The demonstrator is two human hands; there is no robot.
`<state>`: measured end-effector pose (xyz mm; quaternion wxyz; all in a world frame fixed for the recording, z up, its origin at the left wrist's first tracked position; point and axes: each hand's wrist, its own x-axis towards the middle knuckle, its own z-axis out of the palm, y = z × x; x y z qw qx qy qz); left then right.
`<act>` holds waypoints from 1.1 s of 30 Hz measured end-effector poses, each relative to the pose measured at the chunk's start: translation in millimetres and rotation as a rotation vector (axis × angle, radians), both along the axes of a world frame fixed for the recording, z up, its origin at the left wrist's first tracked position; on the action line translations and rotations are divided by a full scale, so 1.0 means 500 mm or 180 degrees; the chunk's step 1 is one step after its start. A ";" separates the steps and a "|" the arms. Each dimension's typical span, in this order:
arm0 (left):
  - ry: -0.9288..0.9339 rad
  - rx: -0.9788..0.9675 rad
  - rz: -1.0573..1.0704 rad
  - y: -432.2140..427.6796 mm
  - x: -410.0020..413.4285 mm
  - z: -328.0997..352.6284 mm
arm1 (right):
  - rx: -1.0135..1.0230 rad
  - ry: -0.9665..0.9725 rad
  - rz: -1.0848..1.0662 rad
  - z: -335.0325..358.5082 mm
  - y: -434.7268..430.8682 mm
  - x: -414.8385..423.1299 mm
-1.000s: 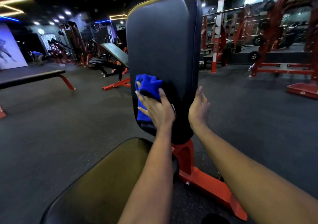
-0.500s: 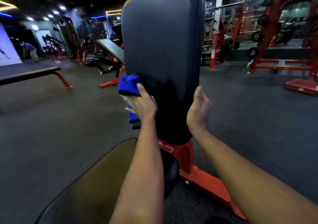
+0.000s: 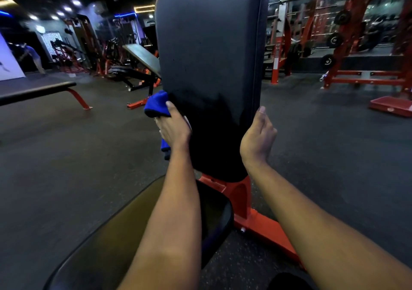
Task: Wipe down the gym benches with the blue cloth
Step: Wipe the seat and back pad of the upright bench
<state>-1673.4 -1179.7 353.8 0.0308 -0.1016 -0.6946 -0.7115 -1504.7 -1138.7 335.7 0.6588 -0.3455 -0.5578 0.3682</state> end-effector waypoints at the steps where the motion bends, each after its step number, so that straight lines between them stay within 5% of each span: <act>1: 0.0019 0.0041 -0.0025 -0.003 0.005 -0.004 | 0.0016 0.0000 -0.0013 0.002 -0.002 0.000; 6: 0.0343 0.0238 -0.0128 -0.010 0.135 -0.085 | 0.0078 0.0121 0.0076 0.002 0.007 0.003; 12: 0.0167 0.0143 -0.0026 -0.016 0.109 -0.041 | -0.0248 0.0485 0.0723 0.005 -0.003 0.014; 19: 0.2006 -0.0015 -0.0545 -0.024 0.309 -0.105 | -0.0939 0.0185 0.2024 0.023 0.038 0.074; 27: 0.2622 -0.0356 -0.0247 0.012 0.300 0.056 | -0.1211 -0.0151 0.2402 0.033 0.051 0.093; 33: 0.2818 -0.0427 -0.0356 -0.030 0.327 -0.105 | -0.1166 -0.0192 0.2430 0.024 0.057 0.090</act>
